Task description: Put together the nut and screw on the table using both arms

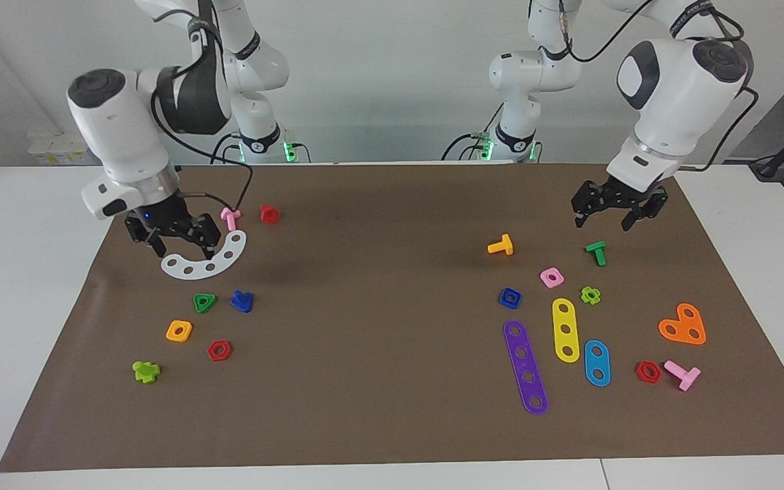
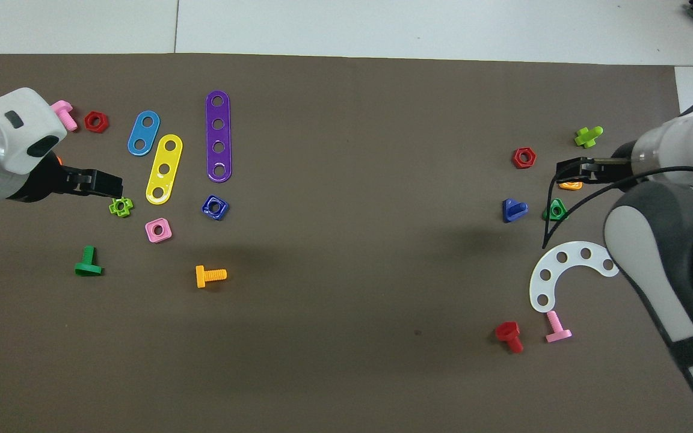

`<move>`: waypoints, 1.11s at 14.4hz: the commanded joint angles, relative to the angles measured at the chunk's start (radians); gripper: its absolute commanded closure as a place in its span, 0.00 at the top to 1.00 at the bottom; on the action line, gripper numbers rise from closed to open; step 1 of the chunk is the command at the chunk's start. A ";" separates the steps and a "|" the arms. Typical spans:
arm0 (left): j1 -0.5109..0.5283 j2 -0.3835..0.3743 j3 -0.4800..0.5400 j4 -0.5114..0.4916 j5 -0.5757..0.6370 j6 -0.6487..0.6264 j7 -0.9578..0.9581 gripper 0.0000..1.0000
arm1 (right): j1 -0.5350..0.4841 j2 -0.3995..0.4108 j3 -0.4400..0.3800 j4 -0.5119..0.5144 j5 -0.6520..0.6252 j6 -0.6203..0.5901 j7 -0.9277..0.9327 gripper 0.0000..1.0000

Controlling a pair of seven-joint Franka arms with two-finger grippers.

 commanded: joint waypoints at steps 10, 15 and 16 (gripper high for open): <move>-0.088 0.161 0.004 -0.202 -0.032 0.410 0.288 0.96 | 0.036 0.116 0.003 -0.184 0.030 0.258 -0.207 0.81; -0.122 0.224 0.004 -0.197 -0.079 0.421 0.342 0.93 | 0.024 0.132 0.005 -0.215 0.029 0.321 -0.232 0.51; -0.133 0.230 0.004 -0.197 -0.079 0.433 0.342 0.92 | 0.025 0.137 0.005 -0.215 0.029 0.321 -0.231 0.51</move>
